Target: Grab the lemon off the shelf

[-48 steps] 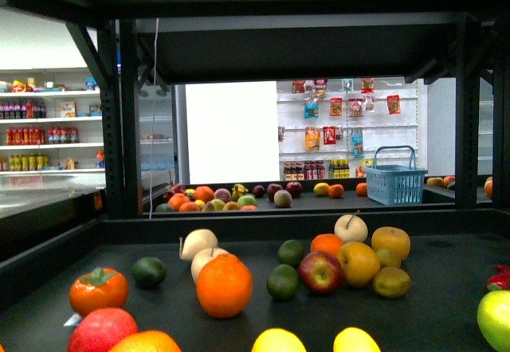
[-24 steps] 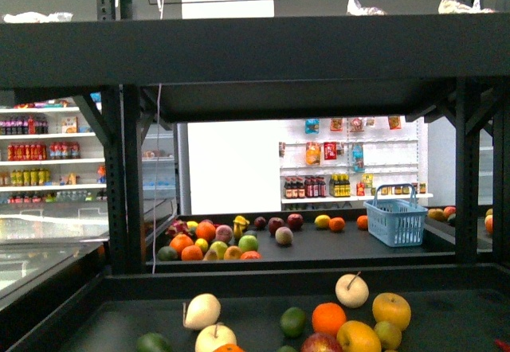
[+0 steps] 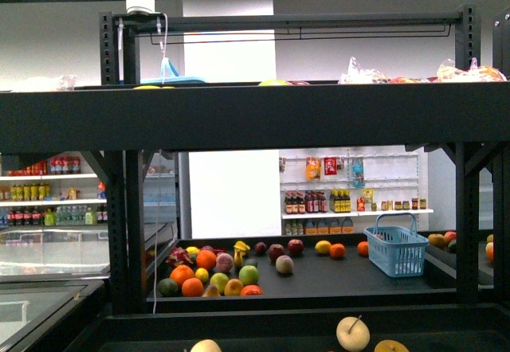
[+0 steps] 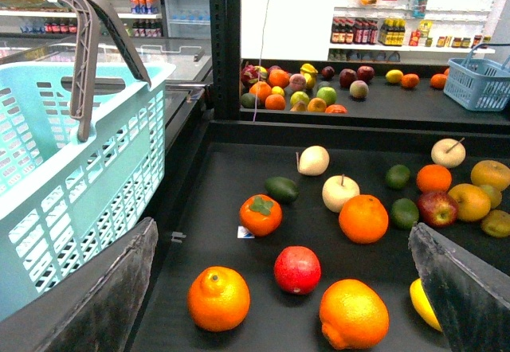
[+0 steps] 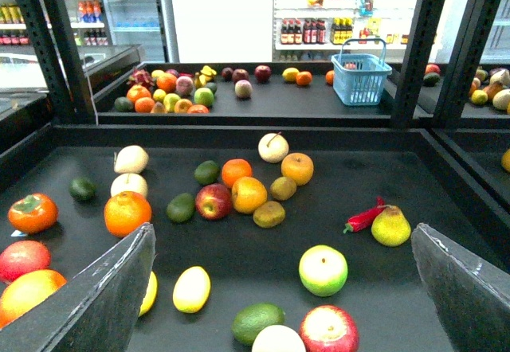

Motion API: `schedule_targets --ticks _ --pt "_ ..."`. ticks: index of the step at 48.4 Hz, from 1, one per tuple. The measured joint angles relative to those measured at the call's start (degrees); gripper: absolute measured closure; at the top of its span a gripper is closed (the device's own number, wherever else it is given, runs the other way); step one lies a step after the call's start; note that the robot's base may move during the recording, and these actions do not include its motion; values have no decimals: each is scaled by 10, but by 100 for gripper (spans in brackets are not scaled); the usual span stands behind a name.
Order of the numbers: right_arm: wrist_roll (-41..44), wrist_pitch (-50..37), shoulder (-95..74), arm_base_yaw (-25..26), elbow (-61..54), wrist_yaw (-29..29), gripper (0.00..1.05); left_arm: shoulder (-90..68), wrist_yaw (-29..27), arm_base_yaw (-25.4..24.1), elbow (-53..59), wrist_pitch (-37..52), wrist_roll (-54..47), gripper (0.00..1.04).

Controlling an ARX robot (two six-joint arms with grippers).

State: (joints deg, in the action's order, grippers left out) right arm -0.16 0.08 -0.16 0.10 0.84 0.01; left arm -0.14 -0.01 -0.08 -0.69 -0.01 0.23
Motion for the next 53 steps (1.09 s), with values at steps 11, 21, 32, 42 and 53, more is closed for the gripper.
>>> schedule_targets --ticks 11,21,32,42,53 --pt "0 0 0 0 0 0 8 0 0 0 0 0 0 8" --pt "0 0 0 0 0 0 8 -137 92 -62 -70 -52 252 8" --pt "0 0 0 0 0 0 8 -380 278 -254 -243 14 456 8" --pt "0 0 0 0 0 0 8 -603 316 -350 -401 32 534 8" --pt "0 0 0 0 0 0 8 -777 305 -372 -540 25 578 8"
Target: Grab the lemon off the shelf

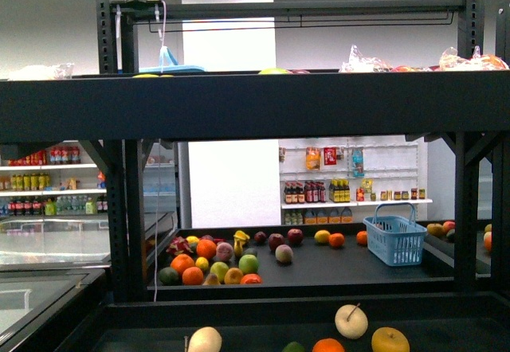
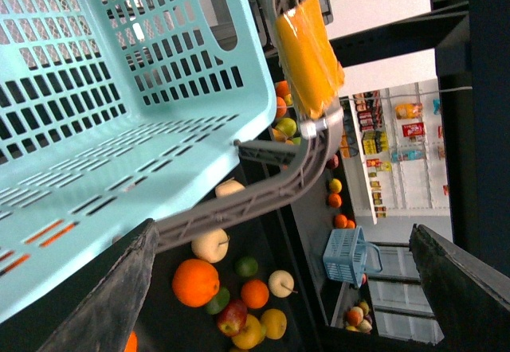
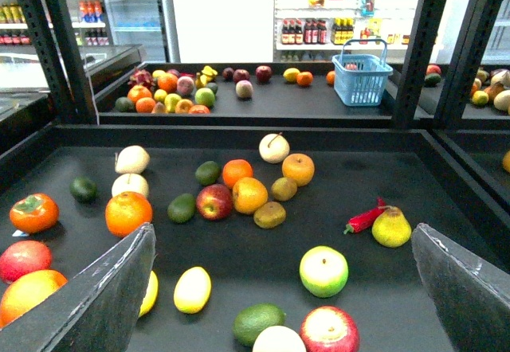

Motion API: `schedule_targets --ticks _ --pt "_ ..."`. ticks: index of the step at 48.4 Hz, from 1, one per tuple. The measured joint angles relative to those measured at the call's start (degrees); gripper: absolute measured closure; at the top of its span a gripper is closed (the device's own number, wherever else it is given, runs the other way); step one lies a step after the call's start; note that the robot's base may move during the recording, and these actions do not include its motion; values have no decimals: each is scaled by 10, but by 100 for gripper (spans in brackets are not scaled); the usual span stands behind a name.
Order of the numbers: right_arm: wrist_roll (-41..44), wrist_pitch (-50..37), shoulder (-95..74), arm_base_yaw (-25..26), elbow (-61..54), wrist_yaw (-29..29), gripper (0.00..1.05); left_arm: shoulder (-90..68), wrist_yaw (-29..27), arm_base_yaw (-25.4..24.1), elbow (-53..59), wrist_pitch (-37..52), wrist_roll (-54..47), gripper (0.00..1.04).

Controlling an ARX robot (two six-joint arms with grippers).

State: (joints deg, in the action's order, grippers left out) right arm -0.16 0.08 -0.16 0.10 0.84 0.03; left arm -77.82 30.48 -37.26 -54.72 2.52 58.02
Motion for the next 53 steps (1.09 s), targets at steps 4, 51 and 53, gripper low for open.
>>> schedule_targets --ticks 4,51,53 --pt "0 0 0 0 0 0 8 -57 -9 0 -50 -2 8 8" --pt "0 0 0 0 0 0 8 -294 -85 41 -287 46 95 8" --pt "0 0 0 0 0 0 8 -294 -87 39 -289 43 92 10"
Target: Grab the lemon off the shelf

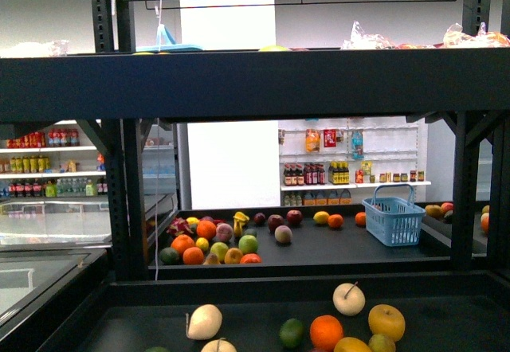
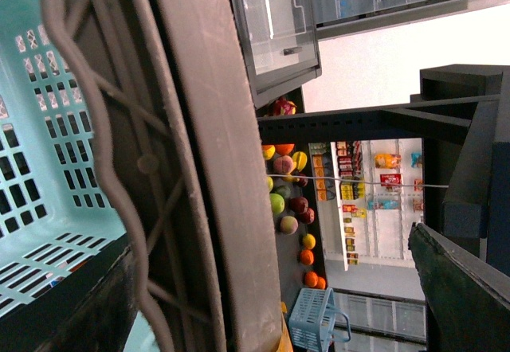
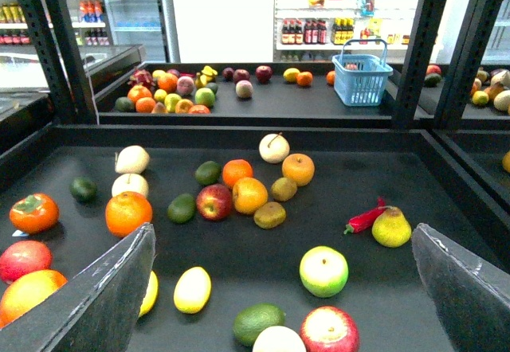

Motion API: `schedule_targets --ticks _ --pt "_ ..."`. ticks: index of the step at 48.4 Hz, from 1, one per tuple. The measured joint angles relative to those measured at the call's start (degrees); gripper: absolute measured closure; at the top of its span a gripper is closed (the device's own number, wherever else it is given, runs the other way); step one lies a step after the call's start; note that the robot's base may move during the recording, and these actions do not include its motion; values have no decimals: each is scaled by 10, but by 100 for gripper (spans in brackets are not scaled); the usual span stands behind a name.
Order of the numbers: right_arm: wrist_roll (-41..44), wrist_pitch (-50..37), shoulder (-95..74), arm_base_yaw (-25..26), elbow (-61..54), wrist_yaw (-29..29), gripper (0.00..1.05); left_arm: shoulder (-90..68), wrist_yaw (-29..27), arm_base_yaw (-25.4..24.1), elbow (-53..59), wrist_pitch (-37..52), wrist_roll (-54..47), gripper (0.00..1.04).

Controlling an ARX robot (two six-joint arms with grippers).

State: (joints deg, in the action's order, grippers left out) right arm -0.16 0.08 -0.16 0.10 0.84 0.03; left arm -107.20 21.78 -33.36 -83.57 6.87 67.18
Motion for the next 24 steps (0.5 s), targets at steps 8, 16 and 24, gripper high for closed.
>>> schedule_targets --ticks 8,16,24 --pt "0 0 0 0 0 0 8 0 -2 -7 0 -1 -5 46" --pt "0 0 0 0 0 0 8 -5 -4 -8 0 -6 -7 76" --pt "0 0 0 0 0 0 8 -7 2 -8 0 -6 2 86"
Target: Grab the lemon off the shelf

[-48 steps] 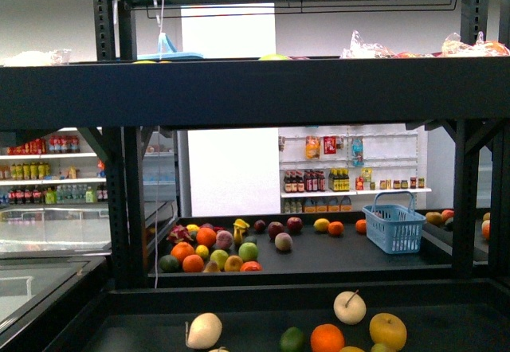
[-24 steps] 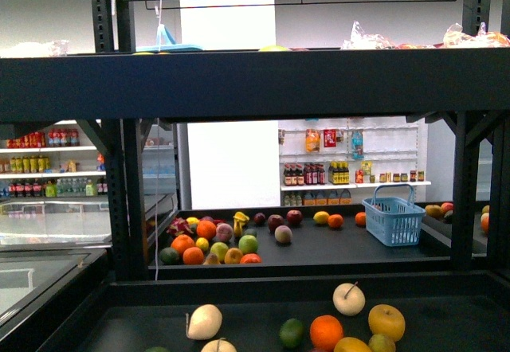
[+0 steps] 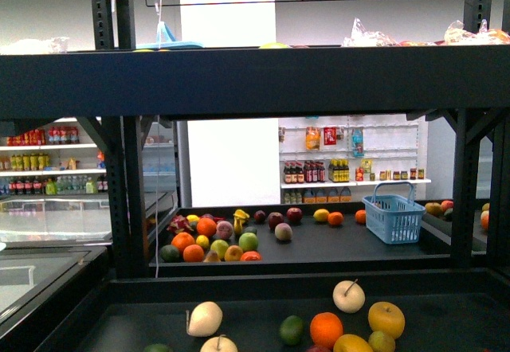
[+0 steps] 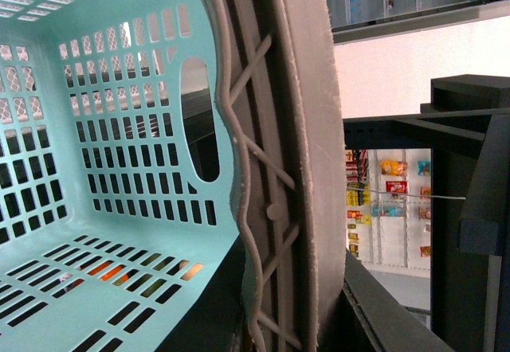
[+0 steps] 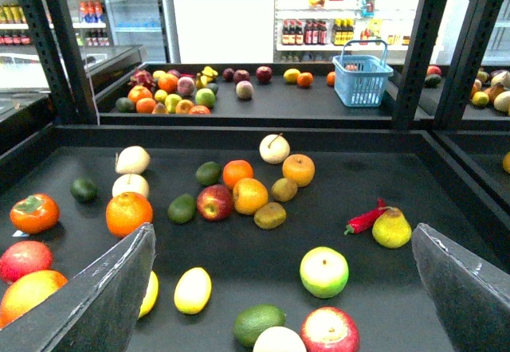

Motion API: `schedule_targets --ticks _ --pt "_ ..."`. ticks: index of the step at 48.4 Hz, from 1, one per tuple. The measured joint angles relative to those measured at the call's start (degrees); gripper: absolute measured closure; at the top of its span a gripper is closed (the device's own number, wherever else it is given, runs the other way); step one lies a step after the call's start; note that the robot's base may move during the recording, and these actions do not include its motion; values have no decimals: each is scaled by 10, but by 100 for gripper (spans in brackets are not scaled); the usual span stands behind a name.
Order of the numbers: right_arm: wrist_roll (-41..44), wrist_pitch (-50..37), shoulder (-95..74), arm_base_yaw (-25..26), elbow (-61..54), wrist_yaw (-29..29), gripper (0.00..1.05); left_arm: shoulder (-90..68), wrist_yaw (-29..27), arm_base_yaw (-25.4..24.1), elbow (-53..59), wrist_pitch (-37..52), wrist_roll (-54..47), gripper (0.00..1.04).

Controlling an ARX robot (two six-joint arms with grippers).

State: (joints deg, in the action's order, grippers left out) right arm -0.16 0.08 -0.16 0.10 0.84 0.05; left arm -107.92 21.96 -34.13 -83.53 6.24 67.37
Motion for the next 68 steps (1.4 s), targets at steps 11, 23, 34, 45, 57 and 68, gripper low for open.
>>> schedule_targets --ticks 11,23,34,45,57,68 --pt "0 0 0 0 0 0 8 6 2 5 3 1 -4 86" --pt "0 0 0 0 0 0 8 61 34 37 15 -43 -97 87" --pt "0 0 0 0 0 0 8 171 93 97 41 -128 -232 91" --pt "0 0 0 0 0 0 8 224 104 165 88 -203 -344 94" --pt "0 0 0 0 0 0 8 263 107 260 143 -204 -405 95" --pt "0 0 0 0 0 0 8 273 109 343 152 -144 -372 95"
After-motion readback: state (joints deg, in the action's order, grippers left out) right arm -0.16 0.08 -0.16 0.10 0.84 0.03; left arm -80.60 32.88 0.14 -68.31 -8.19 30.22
